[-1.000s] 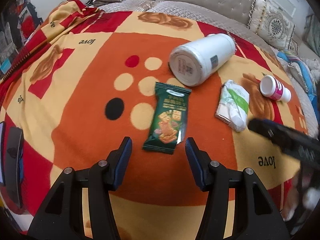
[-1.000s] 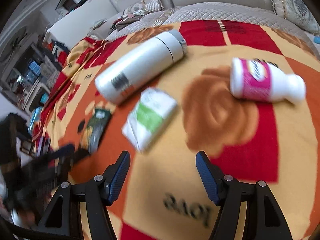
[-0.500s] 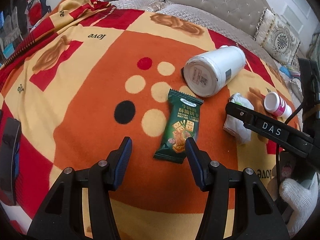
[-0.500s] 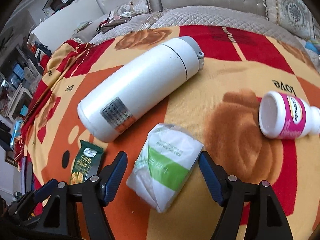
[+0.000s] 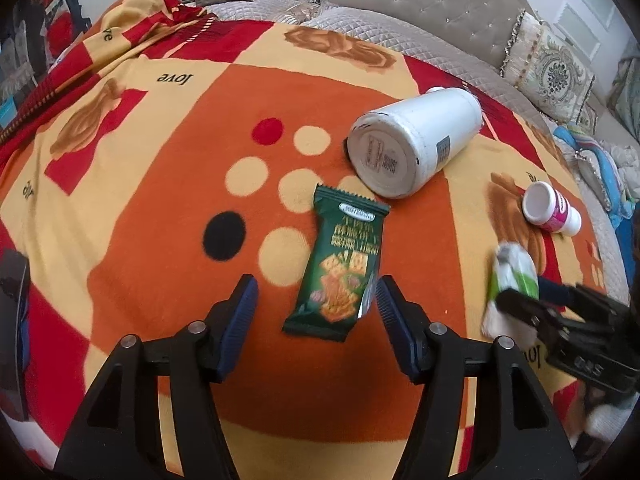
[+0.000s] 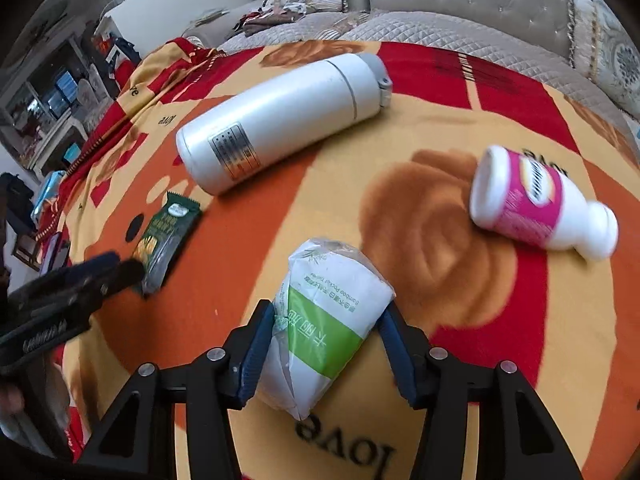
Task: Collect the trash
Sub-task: 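Grasp the green cracker packet with the left tool while the right tool grasps the white-green tissue pack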
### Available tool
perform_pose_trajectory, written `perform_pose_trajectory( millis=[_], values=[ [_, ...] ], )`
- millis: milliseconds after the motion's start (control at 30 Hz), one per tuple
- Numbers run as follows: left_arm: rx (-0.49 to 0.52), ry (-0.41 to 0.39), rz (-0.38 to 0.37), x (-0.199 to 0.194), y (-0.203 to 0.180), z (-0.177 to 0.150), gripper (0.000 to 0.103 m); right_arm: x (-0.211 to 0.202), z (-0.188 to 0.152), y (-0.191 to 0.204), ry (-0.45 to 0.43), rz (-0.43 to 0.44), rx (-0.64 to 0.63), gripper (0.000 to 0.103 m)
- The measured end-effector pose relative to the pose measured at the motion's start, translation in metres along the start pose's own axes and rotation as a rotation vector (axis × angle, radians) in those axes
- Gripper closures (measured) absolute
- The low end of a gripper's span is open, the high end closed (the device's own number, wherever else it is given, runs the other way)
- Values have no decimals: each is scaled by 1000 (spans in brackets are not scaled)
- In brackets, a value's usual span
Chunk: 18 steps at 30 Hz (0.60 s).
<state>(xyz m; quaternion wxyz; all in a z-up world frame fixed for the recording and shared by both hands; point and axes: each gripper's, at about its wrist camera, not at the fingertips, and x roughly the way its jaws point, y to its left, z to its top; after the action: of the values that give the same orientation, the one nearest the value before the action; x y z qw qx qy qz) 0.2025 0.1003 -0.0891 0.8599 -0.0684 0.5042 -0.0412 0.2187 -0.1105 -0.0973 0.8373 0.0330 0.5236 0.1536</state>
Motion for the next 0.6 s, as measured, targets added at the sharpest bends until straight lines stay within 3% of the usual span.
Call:
perform_pose_trajectory(
  millis=[200,467,533,600],
  values=[
    [27,2,46,16,-10,7,43,-4,-2,-6,-6,44,101,39],
    [43,-28,106,23,-13,3,43,4,-11,21,-80,-83,18,35],
    [58,-30,109,22,-16,1,43,5,-13,24,-85,-103,-17,35],
    [67,-33,109,22,-18,-1,44,4,-16,24,-90,-116,-44,48]
  ],
)
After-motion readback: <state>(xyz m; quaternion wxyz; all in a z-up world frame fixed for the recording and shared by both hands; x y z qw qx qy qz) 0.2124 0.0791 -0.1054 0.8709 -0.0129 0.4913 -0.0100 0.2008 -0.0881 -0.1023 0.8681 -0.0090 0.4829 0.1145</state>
